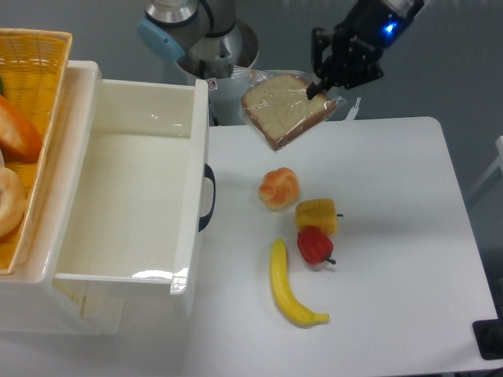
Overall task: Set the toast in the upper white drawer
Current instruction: 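Lift the wrapped toast up off the bread roll, then carry the toast over the open white drawer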
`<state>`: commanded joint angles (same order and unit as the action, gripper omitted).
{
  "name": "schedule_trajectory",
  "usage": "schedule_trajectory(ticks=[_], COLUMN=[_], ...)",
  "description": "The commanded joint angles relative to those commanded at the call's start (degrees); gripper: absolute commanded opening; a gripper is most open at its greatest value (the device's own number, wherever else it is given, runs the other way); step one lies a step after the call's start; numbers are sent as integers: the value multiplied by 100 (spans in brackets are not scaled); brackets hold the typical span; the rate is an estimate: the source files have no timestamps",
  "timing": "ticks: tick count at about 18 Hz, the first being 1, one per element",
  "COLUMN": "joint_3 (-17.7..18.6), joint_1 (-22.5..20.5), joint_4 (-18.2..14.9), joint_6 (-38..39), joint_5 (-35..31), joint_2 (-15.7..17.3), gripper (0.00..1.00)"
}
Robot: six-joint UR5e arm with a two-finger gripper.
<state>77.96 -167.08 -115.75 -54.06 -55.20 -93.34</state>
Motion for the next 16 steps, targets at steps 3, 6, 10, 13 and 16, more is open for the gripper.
schedule_trajectory(ticks=[3,6,10,13,16], joint_3=[0,0,35,79,79], joint_1=[246,412,975,1212,1467], joint_4=[53,228,895,1142,1248], joint_6=[185,465,1397,1670,1697], joint_5=[27,45,45,36,-34], joint_2=[0,-35,-62,-105,-149], gripper=[0,0,0,0,0])
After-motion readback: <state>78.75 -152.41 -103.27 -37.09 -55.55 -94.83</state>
